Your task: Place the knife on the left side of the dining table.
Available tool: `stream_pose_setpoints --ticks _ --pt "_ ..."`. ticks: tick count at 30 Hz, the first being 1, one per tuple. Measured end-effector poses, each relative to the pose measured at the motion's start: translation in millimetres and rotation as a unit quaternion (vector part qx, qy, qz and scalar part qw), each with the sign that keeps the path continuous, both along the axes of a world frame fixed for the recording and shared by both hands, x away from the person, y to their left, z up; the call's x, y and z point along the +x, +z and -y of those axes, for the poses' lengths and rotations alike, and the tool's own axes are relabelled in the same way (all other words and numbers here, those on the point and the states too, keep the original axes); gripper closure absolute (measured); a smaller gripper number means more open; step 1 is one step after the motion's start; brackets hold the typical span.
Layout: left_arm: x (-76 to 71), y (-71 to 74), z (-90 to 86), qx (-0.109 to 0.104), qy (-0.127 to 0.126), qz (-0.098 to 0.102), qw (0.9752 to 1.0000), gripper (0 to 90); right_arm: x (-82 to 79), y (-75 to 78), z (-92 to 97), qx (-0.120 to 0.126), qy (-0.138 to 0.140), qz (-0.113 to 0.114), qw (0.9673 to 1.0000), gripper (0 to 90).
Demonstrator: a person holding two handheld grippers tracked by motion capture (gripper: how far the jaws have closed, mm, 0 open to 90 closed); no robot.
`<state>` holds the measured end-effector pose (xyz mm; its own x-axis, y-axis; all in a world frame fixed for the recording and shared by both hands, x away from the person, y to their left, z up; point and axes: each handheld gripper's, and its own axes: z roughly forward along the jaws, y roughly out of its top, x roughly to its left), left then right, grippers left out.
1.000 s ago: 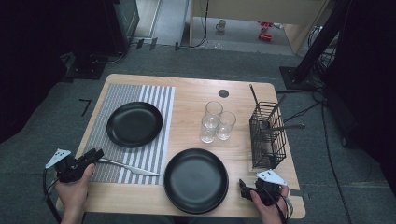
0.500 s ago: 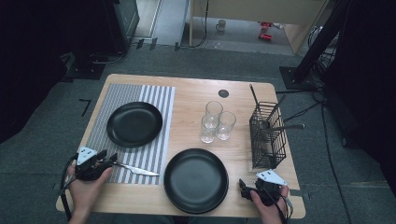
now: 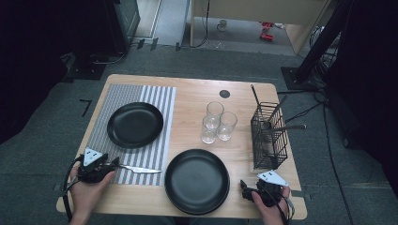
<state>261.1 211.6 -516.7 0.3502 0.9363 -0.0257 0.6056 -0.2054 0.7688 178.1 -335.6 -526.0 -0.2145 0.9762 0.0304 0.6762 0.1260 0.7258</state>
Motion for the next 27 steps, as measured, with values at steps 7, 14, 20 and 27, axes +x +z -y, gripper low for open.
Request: stream_pose_setpoints --ticks 7,14,20,27 --pt "0.0 1.2 5.0 -0.011 0.000 0.004 0.9999 47.5 0.1 -0.1 0.0 0.000 0.000 0.001 1.0000 8.8" --pt "4.3 0.7 29.6 -0.004 0.012 -0.015 0.9998 35.5 0.1 -0.1 0.0 0.000 0.000 0.001 1.0000 8.8" --pt "0.7 -0.1 36.0 0.018 0.026 -0.011 0.9994 32.8 0.1 -0.1 0.0 0.000 0.000 0.001 1.0000 8.8" --pt "-2.8 -0.3 35.0 0.018 0.029 -0.010 0.9994 32.3 0.1 -0.1 -0.1 0.001 0.000 0.001 1.0000 8.8"
